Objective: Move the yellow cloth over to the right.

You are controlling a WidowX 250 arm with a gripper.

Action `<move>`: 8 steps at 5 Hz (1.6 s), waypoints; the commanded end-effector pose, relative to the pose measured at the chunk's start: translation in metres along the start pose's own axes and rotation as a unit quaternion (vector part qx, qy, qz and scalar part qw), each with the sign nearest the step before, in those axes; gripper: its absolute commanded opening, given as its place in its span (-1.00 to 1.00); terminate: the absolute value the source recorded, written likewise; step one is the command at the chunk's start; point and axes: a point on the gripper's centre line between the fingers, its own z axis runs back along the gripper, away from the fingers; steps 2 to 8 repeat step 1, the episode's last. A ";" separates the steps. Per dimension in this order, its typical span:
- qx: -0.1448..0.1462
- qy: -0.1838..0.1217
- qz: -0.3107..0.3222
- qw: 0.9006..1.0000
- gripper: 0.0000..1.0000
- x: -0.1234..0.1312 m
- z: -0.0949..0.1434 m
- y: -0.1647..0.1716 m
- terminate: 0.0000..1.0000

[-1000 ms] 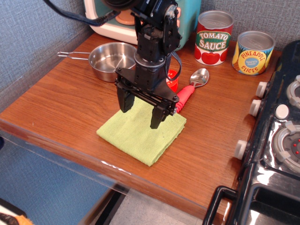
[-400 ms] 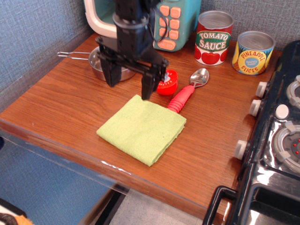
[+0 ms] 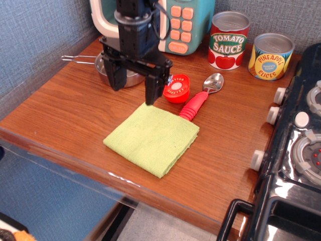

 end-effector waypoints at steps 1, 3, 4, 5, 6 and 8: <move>0.004 -0.022 0.000 1.000 1.00 0.007 0.008 0.002 1.00; 0.004 -0.022 0.000 1.000 1.00 0.007 0.008 0.002 1.00; 0.004 -0.022 0.000 1.000 1.00 0.007 0.008 0.002 1.00; 0.004 -0.022 0.000 1.000 1.00 0.007 0.008 0.002 1.00; 0.004 -0.022 0.000 1.000 1.00 0.007 0.008 0.002 1.00; 0.004 -0.022 0.000 1.000 1.00 0.007 0.008 0.002 1.00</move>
